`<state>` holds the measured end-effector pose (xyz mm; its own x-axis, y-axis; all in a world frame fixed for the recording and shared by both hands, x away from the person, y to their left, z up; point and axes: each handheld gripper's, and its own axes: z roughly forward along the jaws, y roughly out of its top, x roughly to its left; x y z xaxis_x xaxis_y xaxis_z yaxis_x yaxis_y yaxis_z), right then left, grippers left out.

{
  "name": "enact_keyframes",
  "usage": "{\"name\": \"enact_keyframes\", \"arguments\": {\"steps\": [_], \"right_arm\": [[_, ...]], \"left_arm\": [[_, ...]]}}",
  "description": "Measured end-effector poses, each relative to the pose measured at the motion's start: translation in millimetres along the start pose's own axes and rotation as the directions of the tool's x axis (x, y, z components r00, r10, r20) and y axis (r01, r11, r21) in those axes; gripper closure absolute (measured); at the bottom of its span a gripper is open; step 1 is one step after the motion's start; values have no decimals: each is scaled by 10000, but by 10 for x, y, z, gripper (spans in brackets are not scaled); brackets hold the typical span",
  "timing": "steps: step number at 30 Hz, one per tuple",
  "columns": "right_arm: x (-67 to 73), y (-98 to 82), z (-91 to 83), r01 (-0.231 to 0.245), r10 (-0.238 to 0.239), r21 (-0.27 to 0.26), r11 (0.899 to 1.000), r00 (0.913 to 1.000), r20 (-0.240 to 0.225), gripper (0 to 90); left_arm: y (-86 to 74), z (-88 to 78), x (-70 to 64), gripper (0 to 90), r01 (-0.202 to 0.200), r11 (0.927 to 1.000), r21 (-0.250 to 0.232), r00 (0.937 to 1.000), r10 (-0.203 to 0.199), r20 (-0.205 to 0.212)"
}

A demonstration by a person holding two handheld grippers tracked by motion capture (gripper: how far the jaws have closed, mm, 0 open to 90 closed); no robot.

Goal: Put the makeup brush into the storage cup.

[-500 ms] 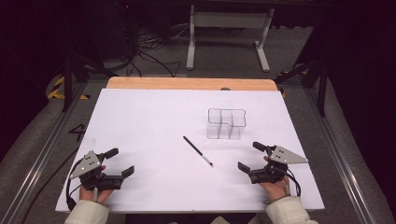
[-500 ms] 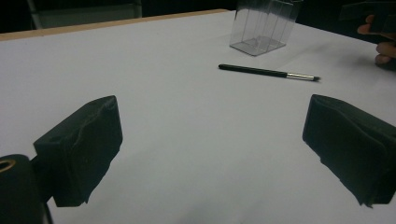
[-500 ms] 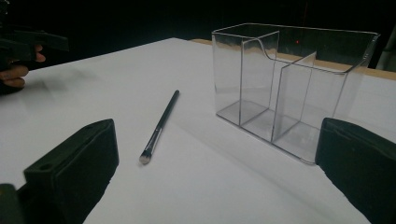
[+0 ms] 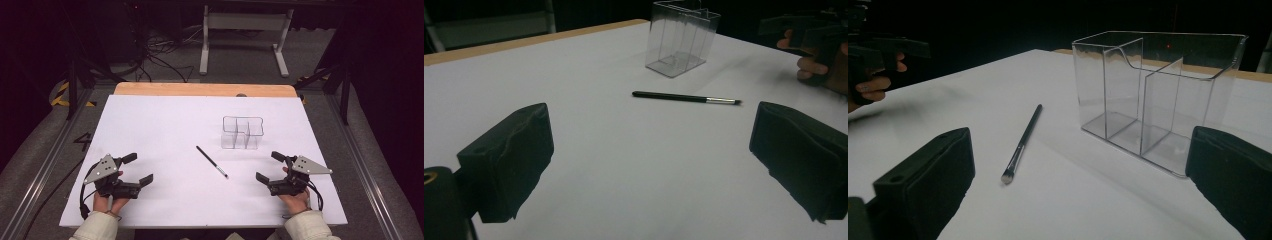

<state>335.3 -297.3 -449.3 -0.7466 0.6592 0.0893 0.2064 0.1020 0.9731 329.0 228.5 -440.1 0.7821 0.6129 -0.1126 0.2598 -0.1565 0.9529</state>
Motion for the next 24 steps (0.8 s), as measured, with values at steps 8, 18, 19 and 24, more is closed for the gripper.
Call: {"name": "enact_keyframes", "arguments": {"steps": [8, 18, 19, 24], "right_arm": [[-11, 0, 2, -135, 135, -8, 9999, 9999, 70, 0], [-24, -2, -5, -376, 376, 29, 9993, 9993, 33, 0], [-26, -3, -6, -420, 420, 64, 9991, 9991, 76, 0], [-26, -3, -18, -413, 412, 22, 9991, 9990, 167, 0]], "left_arm": [[230, 237, 9, 34, 106, 9999, -107, 9979, -99, 639], [449, 579, -24, 11, -258, 9992, 294, 9912, 218, 1306], [466, 606, -30, 11, -271, 9991, 324, 9907, 226, 1344], [568, 713, -27, 11, -426, 9985, 356, 9874, 367, 1541]]}}
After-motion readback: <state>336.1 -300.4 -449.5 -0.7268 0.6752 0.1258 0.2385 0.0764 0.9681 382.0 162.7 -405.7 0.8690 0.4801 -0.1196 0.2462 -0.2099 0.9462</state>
